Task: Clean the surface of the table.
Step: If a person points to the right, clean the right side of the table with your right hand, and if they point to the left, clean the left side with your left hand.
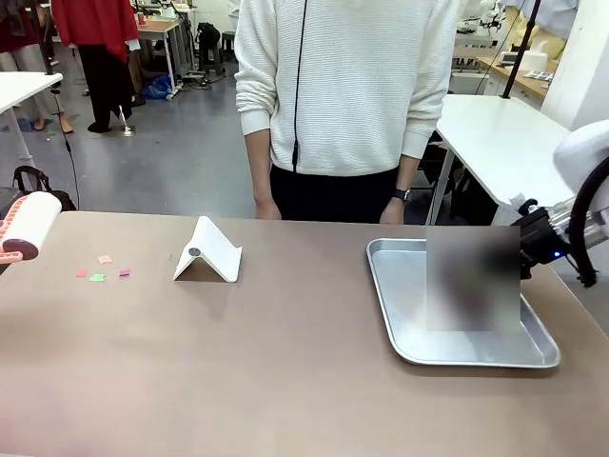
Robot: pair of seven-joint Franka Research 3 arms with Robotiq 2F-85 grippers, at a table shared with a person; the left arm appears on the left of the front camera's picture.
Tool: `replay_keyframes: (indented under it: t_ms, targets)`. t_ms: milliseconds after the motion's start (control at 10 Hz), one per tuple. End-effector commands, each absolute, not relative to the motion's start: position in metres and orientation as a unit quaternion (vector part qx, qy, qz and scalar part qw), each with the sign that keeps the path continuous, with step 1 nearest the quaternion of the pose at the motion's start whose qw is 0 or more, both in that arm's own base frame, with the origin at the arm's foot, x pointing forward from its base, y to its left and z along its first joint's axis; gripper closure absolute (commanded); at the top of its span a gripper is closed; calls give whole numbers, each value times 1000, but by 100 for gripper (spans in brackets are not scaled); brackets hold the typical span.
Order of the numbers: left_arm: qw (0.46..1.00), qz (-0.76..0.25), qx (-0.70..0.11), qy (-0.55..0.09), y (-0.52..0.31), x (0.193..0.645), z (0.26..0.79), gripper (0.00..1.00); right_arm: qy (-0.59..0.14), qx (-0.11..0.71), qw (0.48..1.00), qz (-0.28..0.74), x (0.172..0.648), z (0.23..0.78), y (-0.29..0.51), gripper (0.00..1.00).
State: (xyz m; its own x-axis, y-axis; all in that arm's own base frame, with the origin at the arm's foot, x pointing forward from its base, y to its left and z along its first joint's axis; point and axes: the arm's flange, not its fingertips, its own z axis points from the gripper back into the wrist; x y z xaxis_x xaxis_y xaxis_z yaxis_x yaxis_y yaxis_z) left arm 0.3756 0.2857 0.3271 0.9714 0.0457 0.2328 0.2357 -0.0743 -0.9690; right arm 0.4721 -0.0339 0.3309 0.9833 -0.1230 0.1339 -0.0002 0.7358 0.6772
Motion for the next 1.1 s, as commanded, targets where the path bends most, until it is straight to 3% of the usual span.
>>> replay_keyframes:
  t_ms: [0, 300, 500, 700, 1000]
  targets:
    - [670, -70, -732, -104, 285, 373, 333, 100, -106, 509, 853, -35, 456, 361, -53, 100]
    - [670, -70, -732, -104, 285, 373, 333, 100, -92, 633, 767, -51, 433, 391, -63, 100]
    - [670, -70, -732, -104, 285, 373, 333, 100, -41, 719, 693, -33, 412, 412, -74, 100]
    - [670, -70, -732, -104, 285, 373, 333, 100, -22, 749, 662, -8, 388, 430, -96, 100]
    - [670, -70, -732, -104, 285, 373, 333, 100, -66, 738, 672, 12, 341, 439, -168, 100]
